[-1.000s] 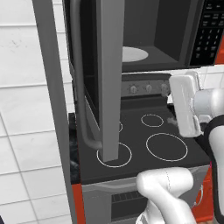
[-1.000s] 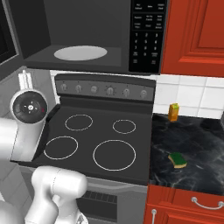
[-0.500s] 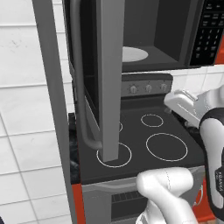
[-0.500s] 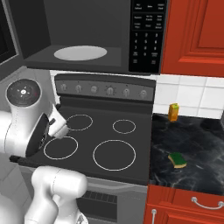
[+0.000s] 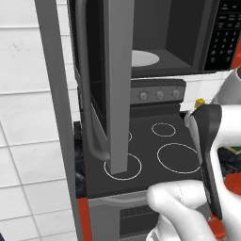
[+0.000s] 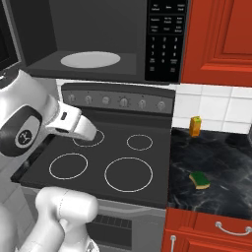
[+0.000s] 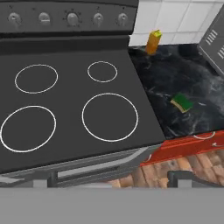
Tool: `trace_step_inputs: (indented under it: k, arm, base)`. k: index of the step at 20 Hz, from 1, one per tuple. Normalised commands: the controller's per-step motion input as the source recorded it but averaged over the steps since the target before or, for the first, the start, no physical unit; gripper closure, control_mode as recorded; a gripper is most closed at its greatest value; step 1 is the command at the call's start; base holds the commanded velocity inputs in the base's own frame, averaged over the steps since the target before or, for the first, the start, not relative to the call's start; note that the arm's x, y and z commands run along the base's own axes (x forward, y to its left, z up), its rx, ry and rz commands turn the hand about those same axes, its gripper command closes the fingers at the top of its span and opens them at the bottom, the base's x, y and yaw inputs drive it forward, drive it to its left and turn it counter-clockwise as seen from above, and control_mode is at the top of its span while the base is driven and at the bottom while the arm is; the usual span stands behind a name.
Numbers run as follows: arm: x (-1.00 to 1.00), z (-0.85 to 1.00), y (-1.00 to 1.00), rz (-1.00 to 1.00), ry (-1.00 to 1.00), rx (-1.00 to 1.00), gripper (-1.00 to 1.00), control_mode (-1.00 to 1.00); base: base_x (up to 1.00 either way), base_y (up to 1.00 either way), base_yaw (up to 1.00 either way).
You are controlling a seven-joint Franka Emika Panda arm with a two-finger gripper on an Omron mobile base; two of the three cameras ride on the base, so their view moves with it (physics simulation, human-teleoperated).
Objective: Place the sponge inside the microwave to prepare for sanitizing.
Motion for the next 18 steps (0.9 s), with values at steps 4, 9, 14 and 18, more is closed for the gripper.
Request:
trace_step_inputs:
  k: [4,9,14,18]
  arm:
    - [0.13,-0.05,-0.76,0.01,0.10,-0.41,-1.00,-1.00]
    - [0.32,-0.31,-0.90,0.03,0.07,-0.16,-1.00,-1.00]
    - [0.35,-0.30,-0.93,-0.02,0.02,-0.02,-1.00,-1.00]
    - [0.18,-0.31,-0.59,-0.01,0.02,0.02,-1.00,-1.00]
  base:
    - [0.00,0.00,0.00]
    - [0.00,0.00,0.00]
    - [0.00,0.00,0.00]
    - [0.00,0.00,0.00]
